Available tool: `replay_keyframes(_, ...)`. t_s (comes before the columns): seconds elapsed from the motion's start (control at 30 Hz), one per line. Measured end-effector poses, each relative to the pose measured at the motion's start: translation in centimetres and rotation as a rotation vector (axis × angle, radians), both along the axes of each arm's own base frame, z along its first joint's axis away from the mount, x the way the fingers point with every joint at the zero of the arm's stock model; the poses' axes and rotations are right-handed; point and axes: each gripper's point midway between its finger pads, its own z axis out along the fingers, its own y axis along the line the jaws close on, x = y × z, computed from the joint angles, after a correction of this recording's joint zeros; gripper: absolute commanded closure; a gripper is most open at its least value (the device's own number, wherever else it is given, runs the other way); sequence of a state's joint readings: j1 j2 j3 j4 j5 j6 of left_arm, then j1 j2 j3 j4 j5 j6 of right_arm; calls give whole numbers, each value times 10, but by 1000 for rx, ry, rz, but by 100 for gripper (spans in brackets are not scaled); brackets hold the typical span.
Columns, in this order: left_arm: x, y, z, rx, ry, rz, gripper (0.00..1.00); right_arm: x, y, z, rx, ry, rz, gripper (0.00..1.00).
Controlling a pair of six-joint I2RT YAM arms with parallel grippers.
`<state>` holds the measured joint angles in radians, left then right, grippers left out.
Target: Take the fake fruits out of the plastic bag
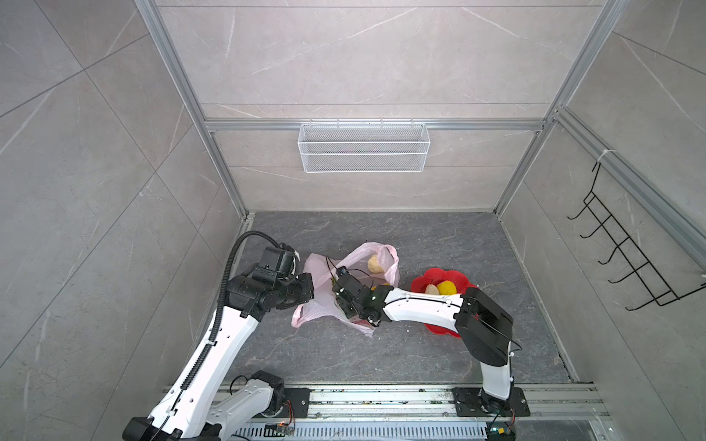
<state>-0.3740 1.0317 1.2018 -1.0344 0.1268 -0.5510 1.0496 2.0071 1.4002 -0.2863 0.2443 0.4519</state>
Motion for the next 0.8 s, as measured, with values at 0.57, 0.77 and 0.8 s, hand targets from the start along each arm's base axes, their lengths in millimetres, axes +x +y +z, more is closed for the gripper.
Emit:
replay_keyframes(0.57,7,15,-22,156,69,-30,100,-10,15,-23,-98,3,-19,44)
replay_keyframes(0.77,-9,4,-25,92,67,-107,100,-12,-10,34,-112,-53,-40,42)
replay_keyframes(0.8,-11,3,-28,84,77,-114,100,-13,-14,44,-110,-62,-39,42)
